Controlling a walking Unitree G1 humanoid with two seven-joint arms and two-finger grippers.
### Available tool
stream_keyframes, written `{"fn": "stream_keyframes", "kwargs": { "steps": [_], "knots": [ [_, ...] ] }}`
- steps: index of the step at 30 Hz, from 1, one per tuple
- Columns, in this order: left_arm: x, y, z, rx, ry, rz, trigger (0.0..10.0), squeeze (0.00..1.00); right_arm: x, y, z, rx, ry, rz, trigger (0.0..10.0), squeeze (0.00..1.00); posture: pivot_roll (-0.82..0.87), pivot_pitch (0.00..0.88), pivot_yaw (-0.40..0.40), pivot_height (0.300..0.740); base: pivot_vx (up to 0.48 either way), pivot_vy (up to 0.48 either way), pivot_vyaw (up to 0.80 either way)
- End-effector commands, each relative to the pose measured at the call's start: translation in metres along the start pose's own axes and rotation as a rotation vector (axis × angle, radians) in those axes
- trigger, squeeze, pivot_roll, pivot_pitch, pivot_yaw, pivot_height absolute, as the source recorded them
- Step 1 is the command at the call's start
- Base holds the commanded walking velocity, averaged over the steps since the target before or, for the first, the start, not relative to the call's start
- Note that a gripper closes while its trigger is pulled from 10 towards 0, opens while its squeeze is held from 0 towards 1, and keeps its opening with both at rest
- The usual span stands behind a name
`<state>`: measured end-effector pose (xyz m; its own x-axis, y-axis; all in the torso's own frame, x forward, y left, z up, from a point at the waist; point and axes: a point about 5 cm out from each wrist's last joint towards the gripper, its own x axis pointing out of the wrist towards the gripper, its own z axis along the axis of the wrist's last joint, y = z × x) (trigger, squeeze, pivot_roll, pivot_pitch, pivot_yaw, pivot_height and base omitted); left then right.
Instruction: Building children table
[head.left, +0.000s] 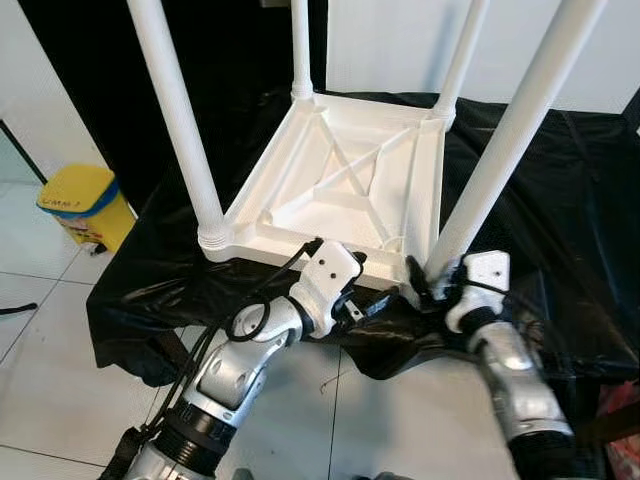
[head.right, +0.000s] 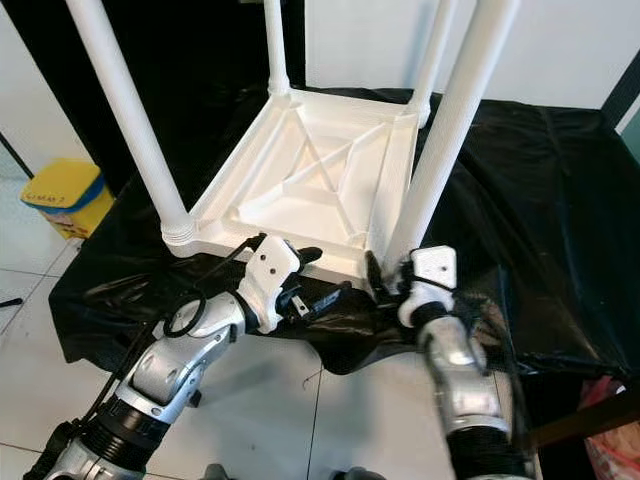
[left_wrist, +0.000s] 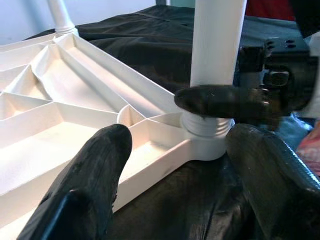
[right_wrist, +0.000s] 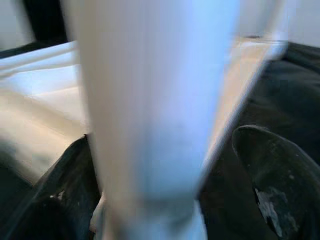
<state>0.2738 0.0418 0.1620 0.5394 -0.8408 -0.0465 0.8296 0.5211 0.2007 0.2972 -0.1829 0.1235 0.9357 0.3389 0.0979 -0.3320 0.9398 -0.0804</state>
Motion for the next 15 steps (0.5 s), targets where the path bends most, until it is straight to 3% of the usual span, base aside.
{"fn": "stream_keyframes", "kwargs": {
  "steps": [1,9,10,15],
  "knots": [
    [0.002,-0.005,-0.002,-0.005,0.008,-0.092,10.0,0.0,0.006,0.003,-0.004,0.011,0.038,0.103,10.0,0.0,-0.04,0.037,-0.013,0.74,0.0,0.0,0.0],
    [0.003,-0.006,0.0,-0.001,0.003,-0.099,10.0,0.0,0.024,0.0,-0.004,-0.029,0.084,0.22,10.0,0.0,-0.03,0.032,-0.014,0.74,0.0,0.0,0.0],
    [0.003,-0.006,0.0,0.001,0.003,-0.097,10.0,0.0,0.026,0.0,-0.005,-0.039,0.095,0.226,8.0,0.0,-0.03,0.032,-0.017,0.74,0.0,0.0,0.0],
    [0.003,-0.006,0.0,0.002,0.002,-0.095,10.0,0.0,0.028,-0.001,-0.007,-0.048,0.109,0.238,8.0,0.0,-0.03,0.033,-0.018,0.74,0.0,0.0,0.0]
  ]
}}
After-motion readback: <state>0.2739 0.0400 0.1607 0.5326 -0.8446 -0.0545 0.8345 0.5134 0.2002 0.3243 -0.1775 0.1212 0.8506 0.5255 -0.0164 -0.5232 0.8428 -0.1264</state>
